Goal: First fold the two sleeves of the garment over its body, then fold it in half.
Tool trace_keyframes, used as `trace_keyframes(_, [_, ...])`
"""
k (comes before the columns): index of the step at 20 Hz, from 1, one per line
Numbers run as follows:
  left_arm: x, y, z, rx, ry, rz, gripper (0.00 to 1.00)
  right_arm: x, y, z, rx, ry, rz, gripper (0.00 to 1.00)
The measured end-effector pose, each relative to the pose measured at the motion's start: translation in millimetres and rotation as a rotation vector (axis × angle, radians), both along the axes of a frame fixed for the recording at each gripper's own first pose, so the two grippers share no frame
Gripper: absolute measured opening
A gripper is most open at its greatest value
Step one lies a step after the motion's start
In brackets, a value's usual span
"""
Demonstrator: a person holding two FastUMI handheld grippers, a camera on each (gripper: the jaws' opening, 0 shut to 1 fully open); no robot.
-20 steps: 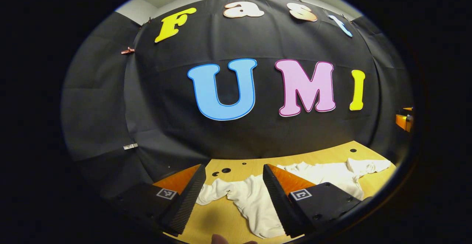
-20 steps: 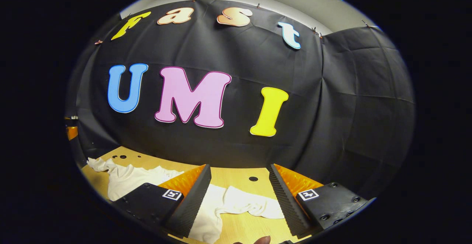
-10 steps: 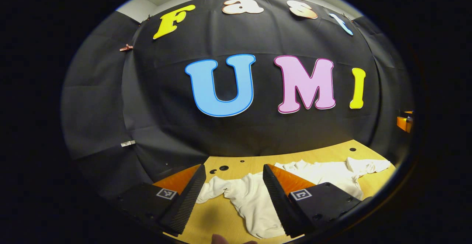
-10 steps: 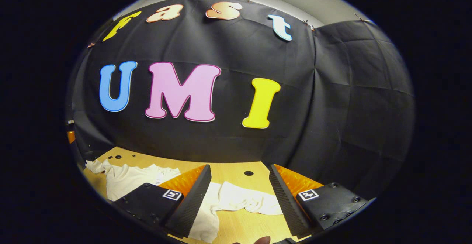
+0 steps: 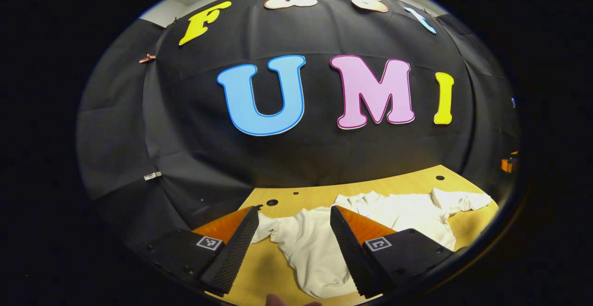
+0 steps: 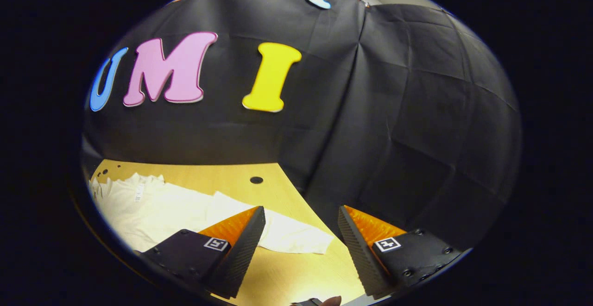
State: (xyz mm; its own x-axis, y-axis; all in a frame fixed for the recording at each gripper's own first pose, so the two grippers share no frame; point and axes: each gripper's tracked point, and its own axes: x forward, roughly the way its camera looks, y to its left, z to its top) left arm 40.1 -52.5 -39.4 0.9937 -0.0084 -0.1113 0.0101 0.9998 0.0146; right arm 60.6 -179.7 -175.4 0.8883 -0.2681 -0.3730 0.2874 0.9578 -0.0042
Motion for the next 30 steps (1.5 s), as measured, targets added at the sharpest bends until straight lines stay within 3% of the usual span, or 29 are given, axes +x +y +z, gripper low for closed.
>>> trace_keyframes(3, [8, -6, -8, -0.007, 0.026, 0.018, 0.96, 15, -15, -50, 0.111, 0.089, -0.043, 0.98])
trace_keyframes(10, [16, -9, -21, -0.02, 0.082, 0.068, 0.96, 42, -41, -161, 0.244, 0.293, -0.104, 0.98])
trace_keyframes(17, [16, -14, -29, 0.022, 0.1, 0.075, 0.96, 48, -48, -225, 0.32, 0.443, -0.146, 0.98])
trace_keyframes(20, [18, -19, -32, 0.026, 0.107, 0.072, 0.96, 57, -47, -227, 0.332, 0.434, -0.127, 0.97])
trace_keyframes(23, [16, -20, -37, 0.026, 0.116, 0.073, 0.96, 59, -38, -227, 0.343, 0.458, -0.105, 0.7])
trace_keyframes(24, [16, -19, -37, 0.026, 0.119, 0.074, 0.96, 64, -36, -227, 0.354, 0.448, -0.109, 0.48])
trace_keyframes(26, [16, -18, -38, 0.026, 0.122, 0.079, 0.96, 69, -31, -227, 0.395, 0.449, -0.125, 0.32])
trace_keyframes(27, [15, -18, -38, 0.026, 0.121, 0.079, 0.96, 68, -30, -227, 0.408, 0.443, -0.128, 0.19])
trace_keyframes(28, [14, -17, -38, 0.027, 0.122, 0.08, 0.96, 69, -29, -227, 0.423, 0.44, -0.121, 0.19])
trace_keyframes(29, [14, -18, -38, 0.027, 0.122, 0.079, 0.96, 66, -30, -224, 0.427, 0.428, -0.124, 0.11])
trace_keyframes(30, [14, -17, -38, 0.029, 0.122, 0.08, 0.96, 69, -29, -226, 0.435, 0.425, -0.115, 0.1])
